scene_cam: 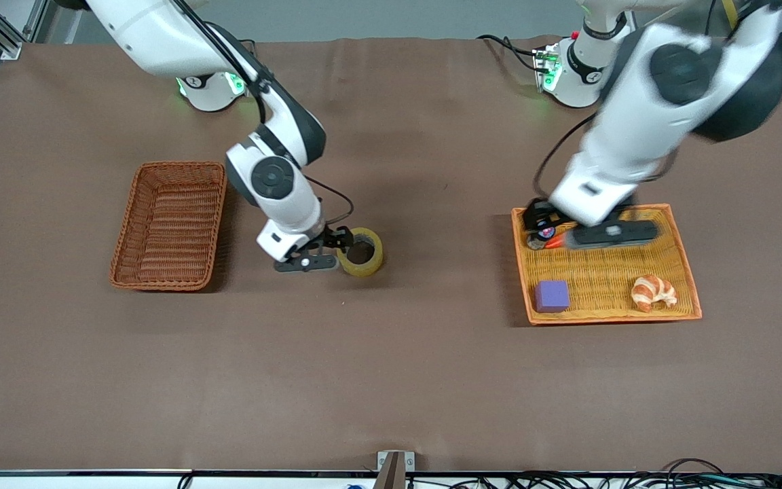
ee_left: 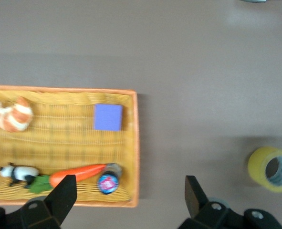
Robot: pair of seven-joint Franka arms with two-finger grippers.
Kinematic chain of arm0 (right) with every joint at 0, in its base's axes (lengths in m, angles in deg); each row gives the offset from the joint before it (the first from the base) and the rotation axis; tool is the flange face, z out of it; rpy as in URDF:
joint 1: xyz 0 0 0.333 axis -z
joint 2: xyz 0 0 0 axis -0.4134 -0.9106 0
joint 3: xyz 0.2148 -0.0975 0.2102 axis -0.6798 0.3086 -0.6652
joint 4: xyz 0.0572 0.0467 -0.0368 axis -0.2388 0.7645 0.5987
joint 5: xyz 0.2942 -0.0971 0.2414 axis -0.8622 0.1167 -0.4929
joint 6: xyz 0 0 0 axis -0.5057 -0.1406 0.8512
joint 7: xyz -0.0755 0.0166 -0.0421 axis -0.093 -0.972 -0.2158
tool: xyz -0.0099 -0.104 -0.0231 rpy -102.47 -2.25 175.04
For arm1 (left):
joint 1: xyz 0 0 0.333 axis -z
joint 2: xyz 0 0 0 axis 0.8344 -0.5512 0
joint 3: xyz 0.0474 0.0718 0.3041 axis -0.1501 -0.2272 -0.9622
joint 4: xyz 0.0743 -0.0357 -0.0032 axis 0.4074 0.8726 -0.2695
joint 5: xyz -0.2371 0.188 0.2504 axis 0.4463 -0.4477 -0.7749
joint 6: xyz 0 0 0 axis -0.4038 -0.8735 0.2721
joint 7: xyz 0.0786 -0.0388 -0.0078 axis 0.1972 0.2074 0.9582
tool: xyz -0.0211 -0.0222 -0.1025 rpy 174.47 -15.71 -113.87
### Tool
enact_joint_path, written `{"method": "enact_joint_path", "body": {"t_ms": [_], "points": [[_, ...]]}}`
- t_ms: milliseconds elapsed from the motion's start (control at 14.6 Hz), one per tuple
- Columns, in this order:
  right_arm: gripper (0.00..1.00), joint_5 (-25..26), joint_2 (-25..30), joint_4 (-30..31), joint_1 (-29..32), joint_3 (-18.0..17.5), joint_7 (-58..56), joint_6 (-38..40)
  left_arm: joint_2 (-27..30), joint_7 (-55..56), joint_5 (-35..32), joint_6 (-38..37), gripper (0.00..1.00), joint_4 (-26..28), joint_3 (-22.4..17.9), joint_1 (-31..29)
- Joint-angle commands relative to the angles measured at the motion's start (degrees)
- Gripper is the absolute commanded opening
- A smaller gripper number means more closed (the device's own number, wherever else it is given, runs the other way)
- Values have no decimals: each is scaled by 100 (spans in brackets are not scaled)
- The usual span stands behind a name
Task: Move tape to another basket
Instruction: 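Grasp the tape roll with the right gripper while the left gripper withdraws, then carry the tape roll with the right gripper into the wicker basket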
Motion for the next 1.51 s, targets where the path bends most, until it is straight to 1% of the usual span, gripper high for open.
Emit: {"method": "enact_joint_path", "body": {"t_ms": [0,69,206,274,343,411,480,549,617,686,754,960,1097,1166,1234,1303,1440], "points": [[100,442,-279,-137,-197,3,342,11,892,-1288,394,-419,100,596,-752,145],[100,574,-410,-145,-215,3,404,-15,989,-1623,394,-665,100,569,-1015,198],[100,663,-543,-189,-285,-6,431,-60,1069,-2099,394,-860,100,465,-1394,251],[100,672,-561,-189,-303,-6,431,-68,1069,-2284,360,-1087,100,298,-1552,260],[100,690,-613,-215,-338,-6,439,-95,1008,-2512,325,-1464,100,10,-1667,260],[100,716,-657,-224,-347,3,431,-217,938,-2714,315,-1833,100,-254,-1721,260],[91,803,-701,-224,-294,3,413,-296,842,-2786,315,-2193,100,-509,-1747,260],[70,943,-754,-251,-268,3,396,-306,806,-2726,315,-2371,100,-616,-1747,260],[50,971,-867,-329,-250,3,404,-288,814,-2716,315,-2381,100,-591,-1747,251],[13,971,-929,-400,-250,-6,396,-262,797,-2716,315,-2364,100,-547,-1756,234],[1,963,-930,-426,-250,3,343,-236,719,-2716,307,-2285,100,-556,-1756,207],[0,936,-921,-549,-145,-15,325,-43,613,-2699,44,-1987,100,-547,-1756,224],[0,918,-895,-760,-136,-50,334,438,586,-2690,25,-1837,100,-530,-1748,233],[0,910,-834,-804,21,-128,317,772,568,-2690,25,-1732,100,-521,-1747,233],[0,910,-616,-805,353,-381,290,1219,560,-2664,25,-1705,100,-521,-1747,242],[0,910,-292,-796,870,-767,177,1667,533,-2655,86,-1705,100,-521,-1739,242],[1,849,70,-752,2117,-1593,-471,2275,524,-2576,96,-1705,100,-521,-1739,251]]}}
